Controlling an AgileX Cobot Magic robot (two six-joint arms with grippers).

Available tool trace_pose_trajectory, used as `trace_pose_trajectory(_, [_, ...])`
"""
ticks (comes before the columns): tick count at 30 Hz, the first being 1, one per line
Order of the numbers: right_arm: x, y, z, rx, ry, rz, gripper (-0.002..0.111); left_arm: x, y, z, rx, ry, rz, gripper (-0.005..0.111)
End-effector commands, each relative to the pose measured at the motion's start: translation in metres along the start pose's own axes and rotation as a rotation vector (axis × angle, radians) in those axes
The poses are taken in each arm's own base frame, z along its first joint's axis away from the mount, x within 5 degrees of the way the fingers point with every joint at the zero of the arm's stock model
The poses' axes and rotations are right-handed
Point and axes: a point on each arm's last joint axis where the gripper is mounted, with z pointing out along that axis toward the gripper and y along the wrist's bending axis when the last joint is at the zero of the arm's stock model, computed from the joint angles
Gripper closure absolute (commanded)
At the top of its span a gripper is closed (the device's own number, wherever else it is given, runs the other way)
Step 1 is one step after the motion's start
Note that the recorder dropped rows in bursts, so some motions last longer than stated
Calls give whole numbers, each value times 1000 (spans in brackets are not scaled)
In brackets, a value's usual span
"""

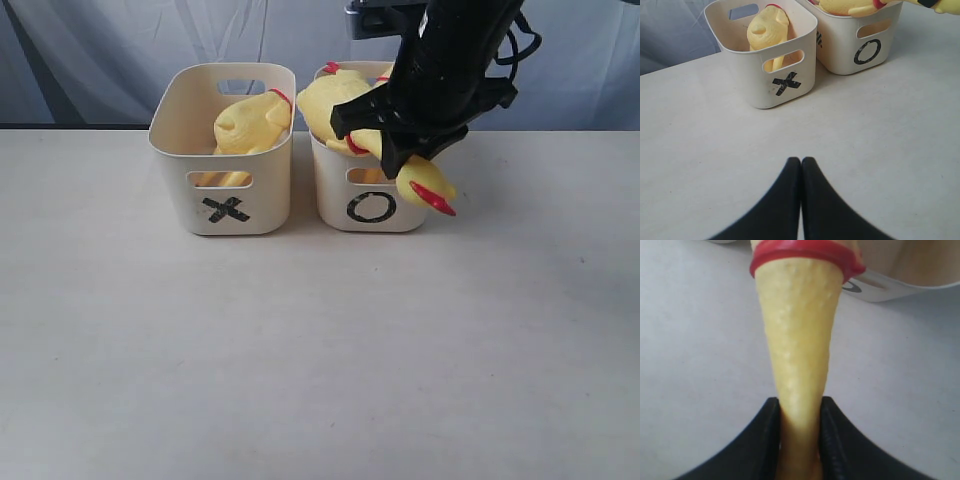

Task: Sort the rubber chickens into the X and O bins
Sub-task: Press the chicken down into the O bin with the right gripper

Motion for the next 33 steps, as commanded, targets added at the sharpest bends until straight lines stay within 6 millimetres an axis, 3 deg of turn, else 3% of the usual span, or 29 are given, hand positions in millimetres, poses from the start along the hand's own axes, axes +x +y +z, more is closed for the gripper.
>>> trace_pose_trajectory(1, [-3,-2,-1,18,-28,-4,109,0,0,-1,-4,-10,0,107])
trace_pose_trajectory(11, [-7,-5,-34,52,-212,65,109,0,0,-1,-4,-10,0,107])
trace_pose_trajectory(14, [-10,-5,-35,47,-246,76,109,0,0,-1,-4,-10,0,107])
trace_pose_trajectory(33, [-20,-6,-4,45,-227,138,109,0,0,-1,-4,-10,0,107])
